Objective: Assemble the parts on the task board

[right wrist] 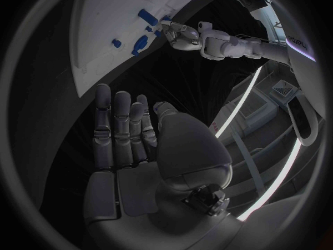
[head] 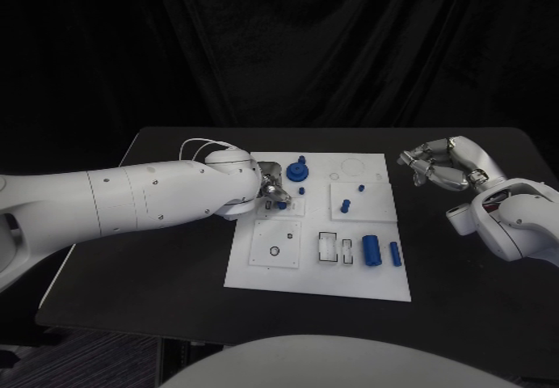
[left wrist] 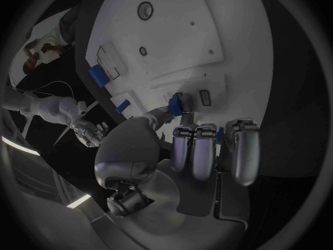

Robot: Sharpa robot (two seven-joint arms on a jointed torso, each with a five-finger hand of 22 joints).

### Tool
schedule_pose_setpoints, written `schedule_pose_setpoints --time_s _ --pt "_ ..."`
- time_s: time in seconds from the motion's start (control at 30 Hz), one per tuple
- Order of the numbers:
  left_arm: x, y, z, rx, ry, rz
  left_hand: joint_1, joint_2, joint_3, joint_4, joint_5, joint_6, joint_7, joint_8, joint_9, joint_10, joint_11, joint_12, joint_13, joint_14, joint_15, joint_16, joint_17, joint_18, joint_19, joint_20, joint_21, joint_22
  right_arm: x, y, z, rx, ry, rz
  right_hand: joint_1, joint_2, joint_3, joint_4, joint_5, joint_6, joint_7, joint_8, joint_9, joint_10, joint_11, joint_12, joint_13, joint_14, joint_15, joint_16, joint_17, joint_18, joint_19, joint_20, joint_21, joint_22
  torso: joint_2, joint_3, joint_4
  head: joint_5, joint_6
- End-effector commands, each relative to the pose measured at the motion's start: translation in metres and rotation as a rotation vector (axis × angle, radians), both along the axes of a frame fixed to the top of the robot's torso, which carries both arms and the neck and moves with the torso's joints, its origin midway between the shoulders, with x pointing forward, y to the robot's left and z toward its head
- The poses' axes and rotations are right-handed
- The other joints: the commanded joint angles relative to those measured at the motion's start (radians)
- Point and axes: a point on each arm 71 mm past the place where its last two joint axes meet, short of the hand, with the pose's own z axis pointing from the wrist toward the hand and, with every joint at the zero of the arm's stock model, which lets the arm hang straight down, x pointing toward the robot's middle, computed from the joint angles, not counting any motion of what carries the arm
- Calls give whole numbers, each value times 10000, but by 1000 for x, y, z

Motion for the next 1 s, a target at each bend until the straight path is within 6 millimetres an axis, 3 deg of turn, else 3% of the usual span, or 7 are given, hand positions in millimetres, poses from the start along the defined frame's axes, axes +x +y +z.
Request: schedule_pose_setpoints --time_s 0.03,0.5,0.67,0.93,1.0 --pt "-3 -3 -4 -152 62 -256 -50 52 35 45 -34 -70 -33 -23 7 1054 -11 36 2628 1056 -55 27 2635 106 -44 5 -36 916 0 0 -2 -58 177 -51 111 -17 46 8 34 16 -72 37 -16 74 -10 61 17 92 10 59 9 107 39 4 -57 4 3 1 -3 25 1" --pt "-3 1 -7 41 237 -180 -59 71 42 58 -177 -87 -26 -68 30 1054 -3 36 2628 1056 -48 27 2635 114 -62 12 -70 886 0 -1 -3 -69 233 -51 109 -17 50 9 31 15 -72 38 -17 97 -12 78 26 120 8 83 37 107 47 2 -57 5 1 4 0 17 1" --pt "-3 3 -8 149 318 -126 -210 49 -152 222 -1050 -3 -27 -136 143 1054 2 36 2628 1056 -42 27 2635 111 -38 22 -100 898 0 -1 -3 -72 265 -46 107 -17 52 9 29 15 -72 38 -17 128 -12 98 49 132 6 93 48 108 51 1 -57 6 1 -2 -1 35 1" --pt "-3 6 -7 104 232 -3 -91 57 -141 146 -931 74 -72 -82 251 1054 -29 36 2628 1056 -61 27 2635 108 -21 10 -98 916 -1 -1 -4 -76 293 -50 106 -16 55 8 27 16 -73 39 -18 141 -14 107 51 149 4 105 60 108 58 -1 -56 7 0 1 6 24 1" --pt "-3 6 -7 108 227 21 -144 34 -221 210 -1051 81 -66 -73 314 1054 -30 36 2628 1056 -68 27 2635 106 -12 5 -100 924 -1 -1 -4 -78 300 -53 106 -16 55 8 27 16 -73 39 -18 141 -14 107 51 149 4 105 60 108 58 -1 -56 7 -2 1 8 25 1"
